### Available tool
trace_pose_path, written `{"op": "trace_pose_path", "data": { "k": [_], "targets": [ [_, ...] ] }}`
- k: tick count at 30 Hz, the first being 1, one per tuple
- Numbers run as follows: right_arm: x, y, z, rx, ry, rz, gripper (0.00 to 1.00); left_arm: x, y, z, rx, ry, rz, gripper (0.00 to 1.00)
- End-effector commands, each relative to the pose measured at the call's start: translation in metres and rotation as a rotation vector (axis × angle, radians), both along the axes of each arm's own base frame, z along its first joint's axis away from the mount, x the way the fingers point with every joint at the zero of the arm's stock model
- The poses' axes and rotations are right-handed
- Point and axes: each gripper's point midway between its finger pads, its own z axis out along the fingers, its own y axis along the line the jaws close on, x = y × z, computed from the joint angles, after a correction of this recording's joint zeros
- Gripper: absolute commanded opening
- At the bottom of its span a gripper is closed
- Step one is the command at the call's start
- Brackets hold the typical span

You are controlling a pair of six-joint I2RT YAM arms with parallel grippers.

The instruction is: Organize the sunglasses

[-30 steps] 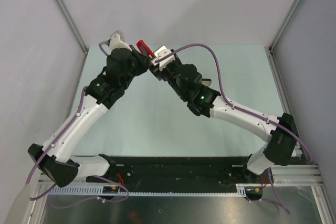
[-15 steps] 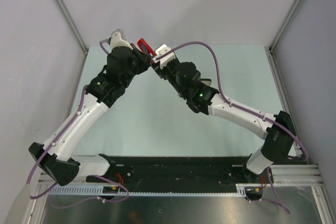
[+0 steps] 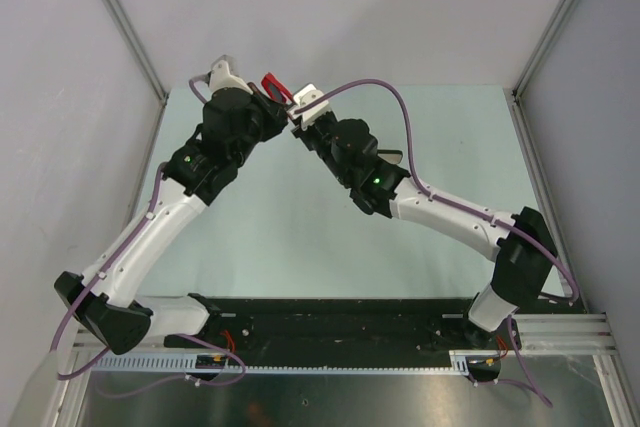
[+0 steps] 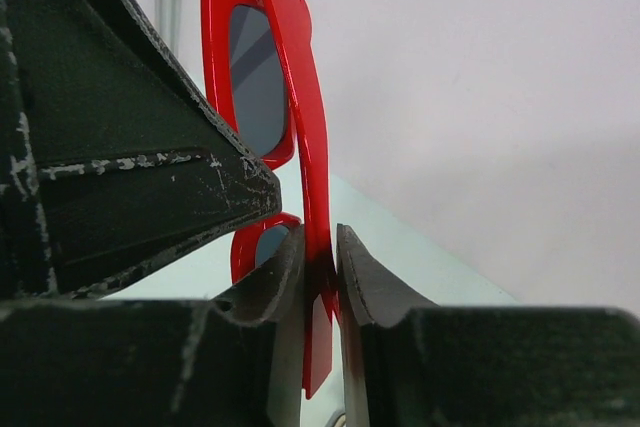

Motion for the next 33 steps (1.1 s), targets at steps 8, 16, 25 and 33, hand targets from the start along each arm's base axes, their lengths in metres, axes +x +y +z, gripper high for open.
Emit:
{"op": "trace_pose_path", "data": {
  "k": [8,16,25,33],
  "targets": [
    [0.013,-0.010,0.014,0.075,-0.034,-0.079,0.00,-0.014,-0.003,0.034,-0.087,-0.062,-0.036,0.13],
    [0.011,-0.010,0.015,0.081,-0.023,-0.069,0.00,-0.014,0.000,0.036,-0.083,-0.070,-0.026,0.30],
    [0.015,-0.024,0.014,0.178,0.110,0.045,0.00,-0.019,0.010,0.038,-0.036,-0.099,-0.012,0.70],
    [0.010,-0.063,0.009,0.149,0.350,0.336,0.00,-0.035,0.005,0.076,0.160,-0.296,-0.262,0.85]
  ]
}}
